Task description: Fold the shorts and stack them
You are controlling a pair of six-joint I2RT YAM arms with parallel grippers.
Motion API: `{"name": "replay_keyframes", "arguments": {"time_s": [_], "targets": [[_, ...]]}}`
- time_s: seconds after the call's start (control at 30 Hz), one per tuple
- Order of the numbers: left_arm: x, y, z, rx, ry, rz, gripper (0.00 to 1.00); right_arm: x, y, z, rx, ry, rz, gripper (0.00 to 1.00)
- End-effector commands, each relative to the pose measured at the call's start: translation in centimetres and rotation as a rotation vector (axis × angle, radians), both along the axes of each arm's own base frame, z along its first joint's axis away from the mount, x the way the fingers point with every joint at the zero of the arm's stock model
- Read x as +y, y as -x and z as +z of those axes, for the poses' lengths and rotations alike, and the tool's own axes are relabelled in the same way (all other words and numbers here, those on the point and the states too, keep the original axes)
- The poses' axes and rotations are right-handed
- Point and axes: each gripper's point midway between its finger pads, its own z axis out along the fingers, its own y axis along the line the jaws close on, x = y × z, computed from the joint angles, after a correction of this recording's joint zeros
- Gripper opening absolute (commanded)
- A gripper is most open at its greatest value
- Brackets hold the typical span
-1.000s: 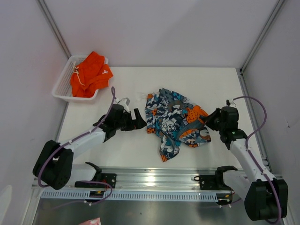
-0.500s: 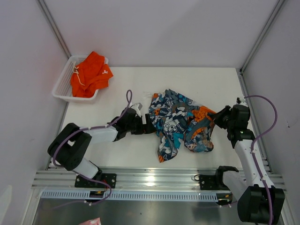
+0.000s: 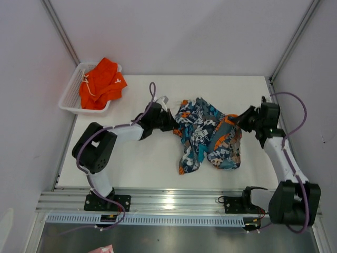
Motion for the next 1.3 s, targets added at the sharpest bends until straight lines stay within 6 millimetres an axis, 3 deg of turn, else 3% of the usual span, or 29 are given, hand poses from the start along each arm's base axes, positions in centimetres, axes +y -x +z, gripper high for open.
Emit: {"name": "replay_keyframes", "arguments": {"time_s": [0.0,0.03,0.07,0.1,0.13,0.2,0.23,0.27,0.3,0.33,0.37,0.4,0.43,0.47,0.5,0.53,0.57,0.6,0.63,0.67,0.73,0.8,0.97,1.03,1.17,1.23,1.27], "targets": [[3.1,-6.3,9.8,-0.15,0.11,0.077,0.0,2.1,-4.8,8.2,-0.178,-0.062,0.125,0.0],[6.4,-8.5,12.0,-0.183,0.121,0.154,0.0,3.2,-5.4,10.2,-0.215,-0.094,0.184,0.0],[8.1,-9.4,14.5,-0.229,0.129,0.188,0.0,4.0,-5.9,12.0,-0.246,-0.107,0.225,0.0],[9.8,-10.1,17.3,-0.28,0.128,0.223,0.0,4.6,-7.0,16.0,-0.324,-0.11,0.262,0.0],[13.2,-10.3,19.6,-0.325,0.08,0.3,0.0,5.3,-7.2,18.4,-0.387,-0.115,0.301,0.0],[16.2,-10.0,23.1,-0.394,0.042,0.374,0.0,6.8,-6.1,23.0,-0.491,-0.169,0.405,0.0],[18.3,-9.7,23.7,-0.406,0.003,0.437,0.0,7.3,-5.1,26.8,-0.649,-0.172,0.46,0.0],[19.5,-8.2,26.5,-0.469,0.01,0.476,0.0,7.8,-3.7,27.9,-0.692,-0.2,0.519,0.0],[20.4,-7.1,24.9,-0.451,-0.016,0.513,0.0,7.6,-3.0,28.4,-0.708,-0.227,0.52,0.0],[21.3,-6.4,25.7,-0.486,0.005,0.573,0.0,7.7,-1.8,27.9,-0.725,-0.218,0.529,0.0],[21.8,-3.9,25.2,-0.5,0.039,0.598,0.0,7.6,-1.6,26.7,-0.707,-0.208,0.507,0.0],[22.2,-2.8,22.2,-0.473,0.056,0.627,0.0,7.3,-1.6,25.2,-0.694,-0.169,0.489,0.0],[22.1,-1.8,22.1,-0.465,0.134,0.655,0.0,6.9,-1.2,21.0,-0.583,-0.178,0.443,0.0],[21.8,0.3,18.5,-0.427,0.155,0.642,0.0,6.3,-1.6,18.4,-0.528,-0.166,0.389,0.0],[20.5,1.1,18.7,-0.478,0.209,0.601,0.0,6.0,-1.6,16.1,-0.49,-0.16,0.371,0.0],[20.2,2.9,12.2,-0.379,0.152,0.582,0.02,5.8,-1.5,13.8,-0.448,-0.166,0.358,0.0],[20.0,3.7,10.8,-0.376,0.13,0.577,0.17,5.7,-1.0,8.8,-0.342,-0.188,0.342,0.0],[20.0,4.2,10.3,-0.394,0.112,0.582,0.37,5.6,-0.7,6.7,-0.298,-0.198,0.335,0.0],[20.1,5.7,6.3,-0.321,0.05,0.574,0.65,5.4,-0.5,4.9,-0.271,-0.194,0.332,0.0],[21.2,5.9,4.9,-0.286,0.009,0.633,0.96,5.2,0.0,1.7,-0.194,-0.2,0.303,0.0],[22.2,7.1,2.7,-0.224,-0.054,0.652,0.99,5.0,0.4,0.1,-0.172,-0.187,0.296,0.0],[22.5,7.3,2.9,-0.23,-0.074,0.659,0.99,4.7,0.6,-0.9,-0.148,-0.173,0.282,0.0],[22.5,6.5,6.5,-0.305,-0.062,0.655,0.99,2.6,-0.2,-1.1,-0.111,-0.046,0.201,0.0],[22.5,6.1,6.8,-0.31,-0.071,0.653,0.99,1.9,-0.1,-1.5,-0.073,-0.009,0.172,0.0],[22.1,3.6,9.7,-0.335,-0.084,0.648,0.99,1.5,0.4,-2.6,-0.033,0.012,0.165,0.0],[21.0,1.6,12.8,-0.363,-0.063,0.599,0.99,1.5,0.5,-2.7,-0.042,0.006,0.163,0.0],[20.6,0.7,10.5,-0.29,-0.109,0.569,0.99,1.6,0.5,-2.6,-0.048,0.003,0.163,0.0]]}}
